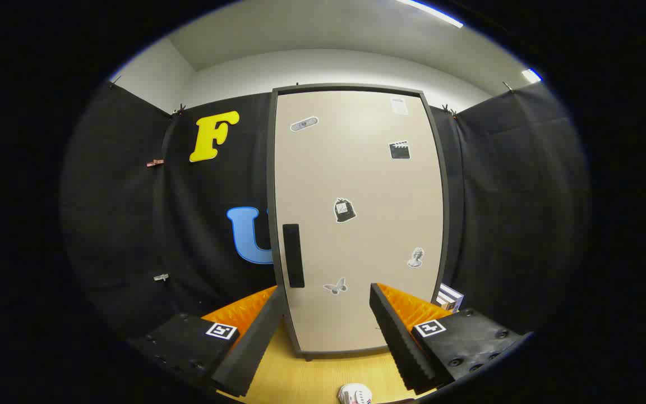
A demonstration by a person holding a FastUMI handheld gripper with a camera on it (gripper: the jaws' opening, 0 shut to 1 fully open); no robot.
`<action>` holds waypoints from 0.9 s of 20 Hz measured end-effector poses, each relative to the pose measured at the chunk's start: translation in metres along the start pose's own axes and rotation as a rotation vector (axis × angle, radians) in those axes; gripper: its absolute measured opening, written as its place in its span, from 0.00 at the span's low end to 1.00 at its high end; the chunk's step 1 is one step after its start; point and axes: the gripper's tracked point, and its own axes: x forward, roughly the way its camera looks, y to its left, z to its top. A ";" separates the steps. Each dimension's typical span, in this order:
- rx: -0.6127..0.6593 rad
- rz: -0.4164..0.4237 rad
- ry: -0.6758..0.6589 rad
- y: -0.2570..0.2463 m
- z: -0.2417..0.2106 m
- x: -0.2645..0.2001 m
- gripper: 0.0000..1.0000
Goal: Open the shoe cabinet door, grab the shoes and put them into the shoe cabinet, then close the shoe cabinet door.
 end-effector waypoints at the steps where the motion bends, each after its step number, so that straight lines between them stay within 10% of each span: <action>1: 0.000 -0.004 -0.001 0.001 0.000 0.002 0.98; 18: 0.009 -0.021 0.014 0.019 -0.012 0.023 0.99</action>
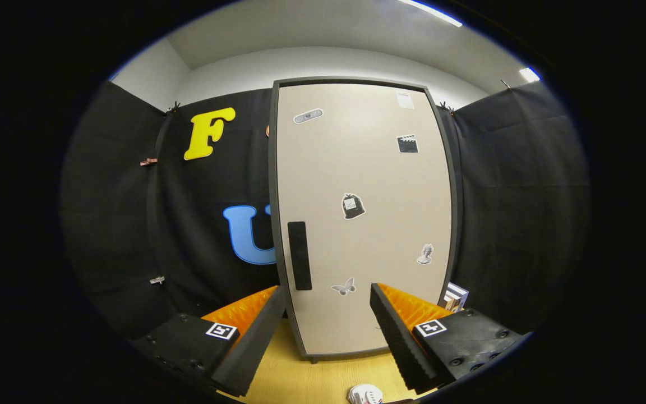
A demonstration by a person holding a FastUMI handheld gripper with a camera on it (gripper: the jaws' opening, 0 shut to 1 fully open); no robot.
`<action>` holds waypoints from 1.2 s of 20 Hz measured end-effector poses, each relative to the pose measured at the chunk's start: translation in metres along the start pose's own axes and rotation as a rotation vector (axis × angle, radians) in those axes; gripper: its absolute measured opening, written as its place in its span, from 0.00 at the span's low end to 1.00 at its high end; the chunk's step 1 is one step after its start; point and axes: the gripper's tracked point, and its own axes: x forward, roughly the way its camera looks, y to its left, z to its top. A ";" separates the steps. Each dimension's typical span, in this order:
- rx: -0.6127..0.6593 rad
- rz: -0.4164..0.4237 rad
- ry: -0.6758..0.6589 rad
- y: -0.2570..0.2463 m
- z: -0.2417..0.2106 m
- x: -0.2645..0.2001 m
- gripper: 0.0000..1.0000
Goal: Open the shoe cabinet door, grab the shoes and put them into the shoe cabinet, then close the shoe cabinet door.
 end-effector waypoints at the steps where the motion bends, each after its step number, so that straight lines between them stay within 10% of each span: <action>1: 0.000 0.002 0.003 0.003 -0.002 0.005 0.99; 24: 0.033 -0.035 0.034 0.031 -0.039 0.160 0.86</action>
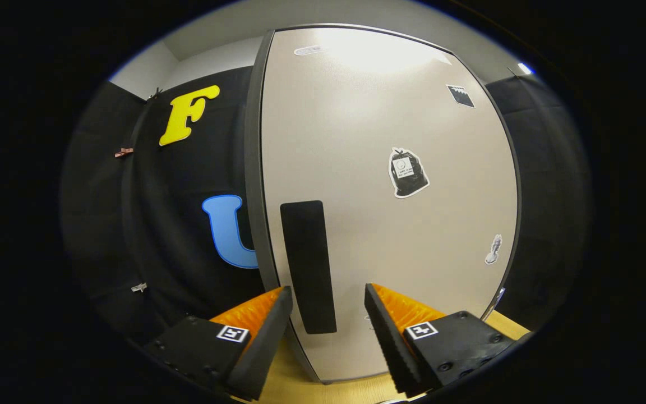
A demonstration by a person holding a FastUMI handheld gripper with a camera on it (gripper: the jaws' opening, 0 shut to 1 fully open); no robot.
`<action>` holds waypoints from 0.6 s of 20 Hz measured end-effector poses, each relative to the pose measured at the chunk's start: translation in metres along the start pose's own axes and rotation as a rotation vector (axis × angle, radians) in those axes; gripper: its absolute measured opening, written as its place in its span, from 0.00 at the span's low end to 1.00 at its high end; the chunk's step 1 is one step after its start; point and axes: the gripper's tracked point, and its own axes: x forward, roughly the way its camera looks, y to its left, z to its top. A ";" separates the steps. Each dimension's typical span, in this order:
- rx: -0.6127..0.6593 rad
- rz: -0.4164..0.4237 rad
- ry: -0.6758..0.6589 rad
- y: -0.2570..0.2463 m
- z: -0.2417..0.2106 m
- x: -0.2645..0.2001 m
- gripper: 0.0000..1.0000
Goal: Open the shoe cabinet door, grab the shoes and put them into the shoe cabinet, then close the shoe cabinet door.
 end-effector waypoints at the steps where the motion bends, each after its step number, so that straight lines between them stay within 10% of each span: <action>1: -0.001 -0.001 -0.003 0.000 0.001 0.001 0.81; 6: -0.017 0.005 -0.018 0.003 0.005 0.009 0.80; 12: -0.048 0.011 -0.035 0.013 0.007 0.010 0.39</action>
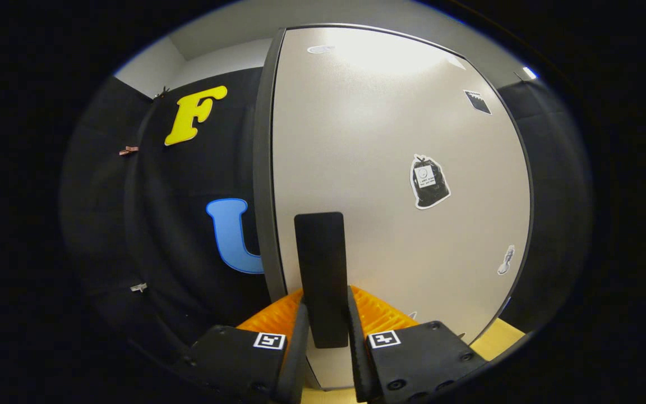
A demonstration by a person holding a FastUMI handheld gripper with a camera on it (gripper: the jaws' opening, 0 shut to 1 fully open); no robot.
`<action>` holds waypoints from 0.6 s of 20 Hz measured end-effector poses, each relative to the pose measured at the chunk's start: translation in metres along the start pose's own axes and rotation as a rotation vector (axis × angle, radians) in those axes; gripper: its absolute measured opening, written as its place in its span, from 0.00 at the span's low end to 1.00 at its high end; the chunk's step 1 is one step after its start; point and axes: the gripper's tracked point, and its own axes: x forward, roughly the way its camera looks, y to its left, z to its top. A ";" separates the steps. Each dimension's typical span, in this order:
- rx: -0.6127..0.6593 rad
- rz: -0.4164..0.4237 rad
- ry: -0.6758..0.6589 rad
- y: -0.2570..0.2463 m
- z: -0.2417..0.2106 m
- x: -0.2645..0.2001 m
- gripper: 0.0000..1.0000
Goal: Open the shoe cabinet door, grab the shoes and put them into the shoe cabinet, then close the shoe cabinet door.
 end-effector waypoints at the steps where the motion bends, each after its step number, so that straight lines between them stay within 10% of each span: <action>1: -0.006 -0.002 0.001 -0.001 0.000 0.002 0.39; 12: 0.012 0.022 0.018 -0.002 0.000 -0.009 0.20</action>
